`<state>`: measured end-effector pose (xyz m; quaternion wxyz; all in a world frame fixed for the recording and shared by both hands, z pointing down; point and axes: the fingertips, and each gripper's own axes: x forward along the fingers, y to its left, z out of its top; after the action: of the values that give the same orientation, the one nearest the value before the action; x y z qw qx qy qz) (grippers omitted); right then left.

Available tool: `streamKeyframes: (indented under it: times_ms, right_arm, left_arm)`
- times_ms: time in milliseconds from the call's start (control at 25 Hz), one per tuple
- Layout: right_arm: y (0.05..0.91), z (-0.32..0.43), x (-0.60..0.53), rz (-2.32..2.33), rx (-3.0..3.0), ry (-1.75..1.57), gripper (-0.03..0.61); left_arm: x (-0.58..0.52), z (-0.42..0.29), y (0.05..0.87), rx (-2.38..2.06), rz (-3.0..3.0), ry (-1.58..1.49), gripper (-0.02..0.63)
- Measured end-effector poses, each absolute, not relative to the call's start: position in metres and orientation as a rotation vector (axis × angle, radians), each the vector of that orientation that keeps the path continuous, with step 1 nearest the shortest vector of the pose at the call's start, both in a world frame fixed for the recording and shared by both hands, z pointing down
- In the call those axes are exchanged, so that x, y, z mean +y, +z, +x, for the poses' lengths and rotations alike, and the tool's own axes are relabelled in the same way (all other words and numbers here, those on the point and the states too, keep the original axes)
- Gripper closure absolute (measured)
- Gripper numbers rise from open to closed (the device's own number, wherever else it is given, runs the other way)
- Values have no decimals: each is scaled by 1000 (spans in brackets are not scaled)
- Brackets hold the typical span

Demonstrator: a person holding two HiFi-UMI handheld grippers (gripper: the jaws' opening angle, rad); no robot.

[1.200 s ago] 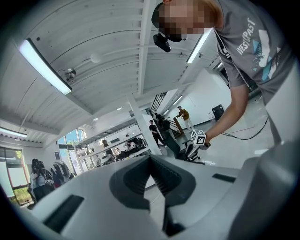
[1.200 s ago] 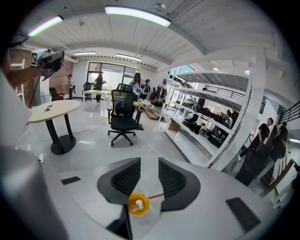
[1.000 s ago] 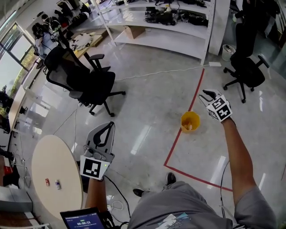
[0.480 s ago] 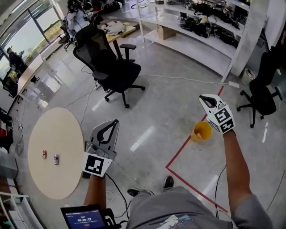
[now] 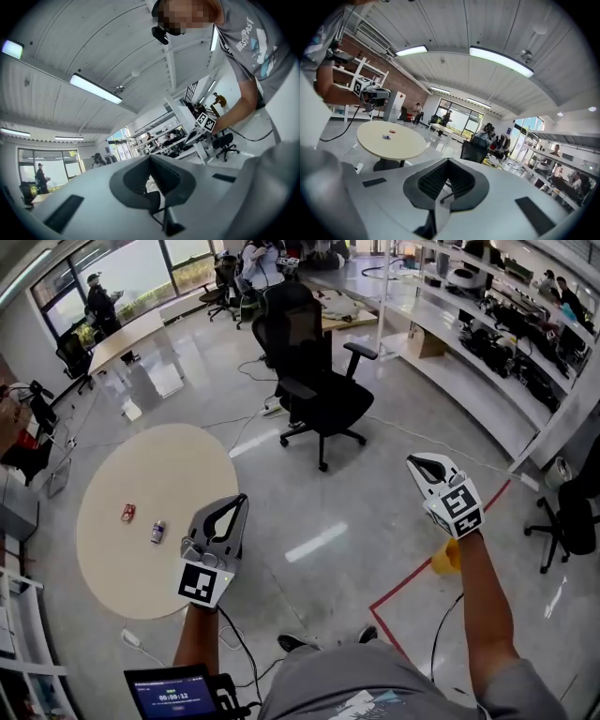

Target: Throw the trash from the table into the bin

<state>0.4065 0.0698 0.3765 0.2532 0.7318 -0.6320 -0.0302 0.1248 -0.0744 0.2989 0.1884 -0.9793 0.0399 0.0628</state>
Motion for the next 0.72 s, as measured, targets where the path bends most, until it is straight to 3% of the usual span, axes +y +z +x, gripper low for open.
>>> streamKeyframes:
  times_ms: [280,720]
  right_arm:
    - [339,248,-80,1843,-1894,-190,571]
    - [366,98,-239,1528,-2168,-291,572]
  left_arm:
    - [-181,-53,274,363,-2696,171,571]
    - [-248,-198,303,721,-2611,119,571]
